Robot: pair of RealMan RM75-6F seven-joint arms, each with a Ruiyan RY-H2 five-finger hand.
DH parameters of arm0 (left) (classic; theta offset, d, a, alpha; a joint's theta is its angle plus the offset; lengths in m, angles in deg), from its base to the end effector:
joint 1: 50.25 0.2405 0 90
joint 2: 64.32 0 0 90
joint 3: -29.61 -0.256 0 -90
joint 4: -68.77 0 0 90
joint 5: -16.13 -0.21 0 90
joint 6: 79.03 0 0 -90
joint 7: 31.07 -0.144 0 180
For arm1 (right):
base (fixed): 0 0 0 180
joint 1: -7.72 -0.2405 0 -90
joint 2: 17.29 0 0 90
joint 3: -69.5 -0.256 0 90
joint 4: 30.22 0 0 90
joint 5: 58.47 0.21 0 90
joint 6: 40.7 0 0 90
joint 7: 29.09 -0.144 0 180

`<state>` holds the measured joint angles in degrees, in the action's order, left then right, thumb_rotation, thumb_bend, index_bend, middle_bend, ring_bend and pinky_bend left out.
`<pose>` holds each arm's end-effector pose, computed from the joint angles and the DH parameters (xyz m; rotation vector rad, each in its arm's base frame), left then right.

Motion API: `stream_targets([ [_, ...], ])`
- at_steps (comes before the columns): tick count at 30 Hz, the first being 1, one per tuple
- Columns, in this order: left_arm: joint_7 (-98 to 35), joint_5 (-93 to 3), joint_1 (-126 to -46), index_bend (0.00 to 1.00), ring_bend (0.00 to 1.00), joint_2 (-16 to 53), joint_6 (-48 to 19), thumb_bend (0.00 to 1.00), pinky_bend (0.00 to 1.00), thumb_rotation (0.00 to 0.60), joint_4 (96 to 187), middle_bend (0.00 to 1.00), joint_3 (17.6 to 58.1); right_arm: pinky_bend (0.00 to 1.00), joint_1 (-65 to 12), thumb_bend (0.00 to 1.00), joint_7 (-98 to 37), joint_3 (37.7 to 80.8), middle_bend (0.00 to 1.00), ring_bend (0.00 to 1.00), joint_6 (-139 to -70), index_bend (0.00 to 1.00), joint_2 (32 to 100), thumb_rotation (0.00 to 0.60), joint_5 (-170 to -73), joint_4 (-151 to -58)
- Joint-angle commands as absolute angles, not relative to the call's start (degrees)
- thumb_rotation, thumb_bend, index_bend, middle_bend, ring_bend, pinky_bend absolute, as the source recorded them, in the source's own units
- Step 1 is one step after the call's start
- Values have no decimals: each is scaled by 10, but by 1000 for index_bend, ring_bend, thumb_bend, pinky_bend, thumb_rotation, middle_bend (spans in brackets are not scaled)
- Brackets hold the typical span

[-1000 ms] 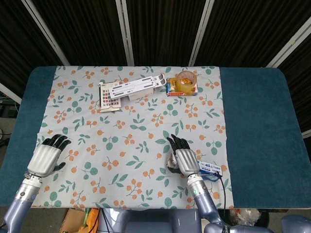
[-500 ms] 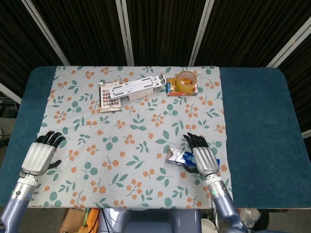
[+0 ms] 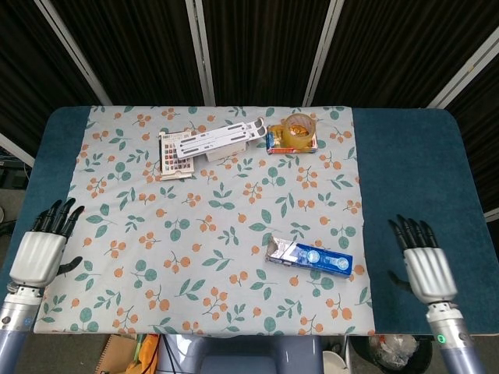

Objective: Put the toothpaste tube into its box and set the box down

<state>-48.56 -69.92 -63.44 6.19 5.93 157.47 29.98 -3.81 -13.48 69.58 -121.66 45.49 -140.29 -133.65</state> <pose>-0.2876 0.2159 0.1221 -1.5607 -0.6295 -0.7942 -0.2687 -0.1981 0.1363 1.5283 -0.8687 0.8027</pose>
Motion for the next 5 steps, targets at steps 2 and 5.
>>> stream_targets([
  [2, -467, -707, -611, 20, 0, 54, 83, 13, 77, 600, 1574, 0, 291, 0, 26, 230, -220, 716, 0, 0, -1307, 0, 446, 600, -1452, -1249],
  [5, -459, -704, -604, 7, 0, 47, 81, 13, 77, 600, 1583, 0, 287, 0, 35, 230, -241, 715, 0, 0, -1312, 0, 446, 600, -1448, -1242],
])
